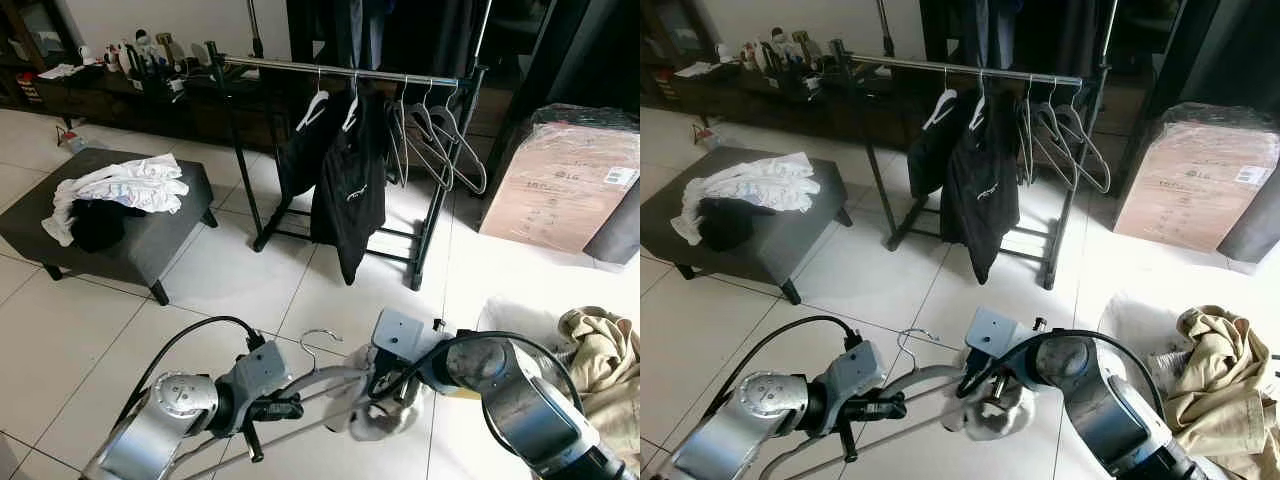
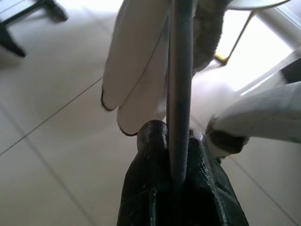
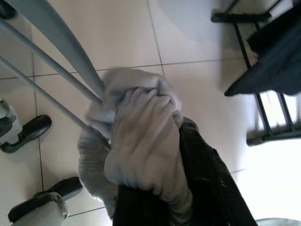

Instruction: Hang hanger

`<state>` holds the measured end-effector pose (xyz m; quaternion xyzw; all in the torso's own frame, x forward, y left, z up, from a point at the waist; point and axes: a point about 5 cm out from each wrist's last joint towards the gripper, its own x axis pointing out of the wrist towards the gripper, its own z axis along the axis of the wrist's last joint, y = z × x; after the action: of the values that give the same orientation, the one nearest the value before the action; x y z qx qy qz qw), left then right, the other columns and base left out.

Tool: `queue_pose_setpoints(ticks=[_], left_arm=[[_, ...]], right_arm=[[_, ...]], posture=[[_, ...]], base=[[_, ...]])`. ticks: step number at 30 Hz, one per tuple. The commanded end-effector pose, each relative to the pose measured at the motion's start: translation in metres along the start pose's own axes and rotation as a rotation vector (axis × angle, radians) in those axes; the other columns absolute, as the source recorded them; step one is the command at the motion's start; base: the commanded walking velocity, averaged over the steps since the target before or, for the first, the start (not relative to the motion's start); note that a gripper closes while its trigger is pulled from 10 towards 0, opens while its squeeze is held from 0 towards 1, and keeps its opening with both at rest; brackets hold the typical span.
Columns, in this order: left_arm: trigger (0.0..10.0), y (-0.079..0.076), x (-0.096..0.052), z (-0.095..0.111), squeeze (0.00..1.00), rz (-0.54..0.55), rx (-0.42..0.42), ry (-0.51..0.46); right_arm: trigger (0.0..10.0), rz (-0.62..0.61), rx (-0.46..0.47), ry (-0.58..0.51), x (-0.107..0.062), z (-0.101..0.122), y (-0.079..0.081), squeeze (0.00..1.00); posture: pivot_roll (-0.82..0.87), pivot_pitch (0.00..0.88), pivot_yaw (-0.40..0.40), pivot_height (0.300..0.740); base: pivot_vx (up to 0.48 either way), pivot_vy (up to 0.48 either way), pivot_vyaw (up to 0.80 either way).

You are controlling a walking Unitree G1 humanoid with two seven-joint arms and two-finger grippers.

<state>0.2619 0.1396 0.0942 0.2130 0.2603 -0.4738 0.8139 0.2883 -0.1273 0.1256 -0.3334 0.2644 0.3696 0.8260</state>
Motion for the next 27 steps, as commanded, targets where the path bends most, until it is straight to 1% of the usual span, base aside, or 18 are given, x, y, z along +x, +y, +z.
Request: queue_pose_setpoints(ticks=[1,2,3,4,5,7,8,9,11,13,15,19,21,22,24,25,26,27], left_arm=[[10.0,0.008,-0.002,-0.003,0.0,0.057,0.0,0.047],[10.0,0.007,-0.002,-0.004,0.0,0.057,0.002,0.048],[10.0,0.007,-0.002,-0.004,0.0,0.057,0.002,0.048],[10.0,0.006,-0.003,-0.005,0.0,0.049,0.004,0.045],[10.0,0.006,-0.003,-0.005,0.0,0.049,0.004,0.045],[10.0,0.004,-0.004,-0.005,0.0,0.04,0.007,0.041],[10.0,0.001,-0.006,-0.003,0.0,0.021,0.009,0.031],[10.0,0.001,-0.006,-0.003,0.0,0.016,0.009,0.028],[10.0,0.0,-0.006,-0.002,0.0,0.014,0.007,0.014],[10.0,0.003,-0.006,0.0,0.0,0.044,0.001,-0.009],[10.0,0.005,-0.005,0.003,0.0,0.059,-0.002,-0.052],[10.0,0.005,-0.001,0.008,0.0,0.056,-0.012,-0.093],[10.0,0.005,0.001,0.01,0.0,0.047,-0.01,-0.103],[10.0,0.005,0.001,0.01,0.0,0.047,-0.01,-0.103],[10.0,0.005,0.002,0.011,0.0,0.049,-0.013,-0.109],[10.0,0.005,0.002,0.011,0.0,0.049,-0.013,-0.109],[10.0,0.004,0.003,0.011,0.0,0.045,-0.015,-0.115],[10.0,0.004,0.003,0.011,0.0,0.038,-0.018,-0.117]], right_arm=[[10.0,-0.057,0.045,0.014,0.001,-0.003,-0.007,0.0],[10.0,-0.083,0.055,0.026,0.002,-0.006,-0.009,0.0],[10.0,-0.083,0.055,0.026,0.002,-0.006,-0.009,0.0],[10.0,-0.129,0.076,0.047,0.005,-0.01,-0.014,0.0],[10.0,-0.129,0.076,0.047,0.005,-0.01,-0.014,0.0],[10.0,-0.168,0.093,0.067,0.007,-0.013,-0.017,0.0],[10.0,-0.224,0.128,0.088,0.011,-0.017,-0.022,0.0],[10.0,-0.237,0.137,0.093,0.012,-0.018,-0.023,0.0],[10.0,-0.209,0.145,0.083,0.014,-0.017,-0.02,0.0],[10.0,-0.127,0.149,0.046,0.014,-0.01,-0.009,0.0],[10.0,-0.037,0.127,-0.004,0.011,-0.003,0.002,0.0],[10.0,0.01,0.133,-0.048,0.008,0.003,0.009,0.0],[10.0,0.027,0.16,-0.089,0.003,0.008,0.009,0.0],[10.0,0.027,0.16,-0.089,0.003,0.008,0.009,0.0],[10.0,0.082,0.17,-0.143,-0.003,0.015,0.013,0.0],[10.0,0.082,0.17,-0.143,-0.003,0.015,0.013,0.0],[10.0,0.149,0.162,-0.197,-0.01,0.022,0.022,0.0],[10.0,0.182,0.158,-0.225,-0.013,0.026,0.026,0.0]], posture=[[-0.08,0.127,0.009,0.74],[-0.08,0.127,0.009,0.74],[-0.08,0.127,0.009,0.74],[-0.08,0.127,0.009,0.74],[-0.08,0.127,0.009,0.74],[-0.08,0.128,0.01,0.74],[-0.07,0.132,0.01,0.74],[-0.07,0.132,0.01,0.74],[-0.07,0.135,0.011,0.74],[-0.07,0.139,0.011,0.74],[-0.07,0.139,0.011,0.74],[-0.08,0.142,0.011,0.74],[-0.08,0.142,0.011,0.74],[-0.08,0.142,0.011,0.74],[-0.08,0.142,0.011,0.74],[-0.08,0.142,0.011,0.74],[-0.08,0.141,0.01,0.74],[-0.08,0.139,0.01,0.74]], base=[[0.0,0.0,0.0],[0.0,0.0,0.0],[0.0,0.0,0.0],[0.0,0.0,0.0],[0.0,0.0,0.0],[0.0,0.0,0.0],[0.0,0.0,0.0],[0.0,0.0,0.0],[0.0,0.0,0.0],[0.0,0.0,0.0],[0.0,0.0,0.0],[0.0,0.0,0.0],[0.0,0.0,0.0],[0.0,0.0,0.0],[0.0,0.0,0.0],[0.0,0.0,0.0],[0.0,0.0,0.0],[0.0,0.0,0.0]])
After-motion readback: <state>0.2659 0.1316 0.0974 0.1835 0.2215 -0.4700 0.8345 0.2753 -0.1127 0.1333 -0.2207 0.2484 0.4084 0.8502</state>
